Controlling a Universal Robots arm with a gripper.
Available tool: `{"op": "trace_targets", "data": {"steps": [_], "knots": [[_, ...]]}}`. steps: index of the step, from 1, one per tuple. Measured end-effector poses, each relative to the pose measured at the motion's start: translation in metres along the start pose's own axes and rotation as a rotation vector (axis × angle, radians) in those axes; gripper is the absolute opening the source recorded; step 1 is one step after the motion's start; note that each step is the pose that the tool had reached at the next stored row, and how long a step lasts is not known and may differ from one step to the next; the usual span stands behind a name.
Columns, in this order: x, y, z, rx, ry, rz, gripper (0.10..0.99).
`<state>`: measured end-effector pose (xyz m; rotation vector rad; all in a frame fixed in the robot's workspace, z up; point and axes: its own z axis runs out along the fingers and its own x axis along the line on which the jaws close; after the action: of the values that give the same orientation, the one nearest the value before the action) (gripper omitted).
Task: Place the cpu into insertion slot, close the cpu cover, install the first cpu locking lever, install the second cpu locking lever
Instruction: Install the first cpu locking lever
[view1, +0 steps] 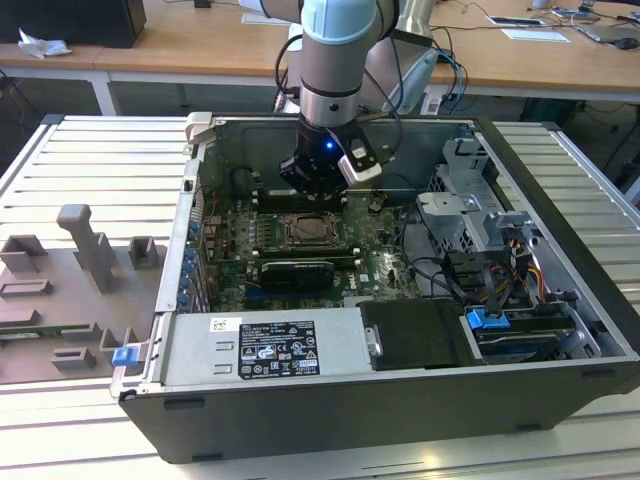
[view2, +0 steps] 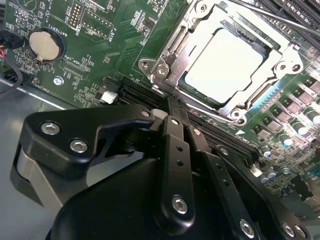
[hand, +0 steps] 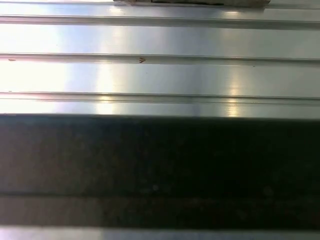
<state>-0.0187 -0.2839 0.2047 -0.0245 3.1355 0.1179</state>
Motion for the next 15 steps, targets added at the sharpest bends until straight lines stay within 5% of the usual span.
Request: {"op": "trace_targets", "data": {"steps": [15], "knots": [[-0.0003, -0.0004, 0.0036, 0.014, 0.0008, 0.000, 0.106]]}}
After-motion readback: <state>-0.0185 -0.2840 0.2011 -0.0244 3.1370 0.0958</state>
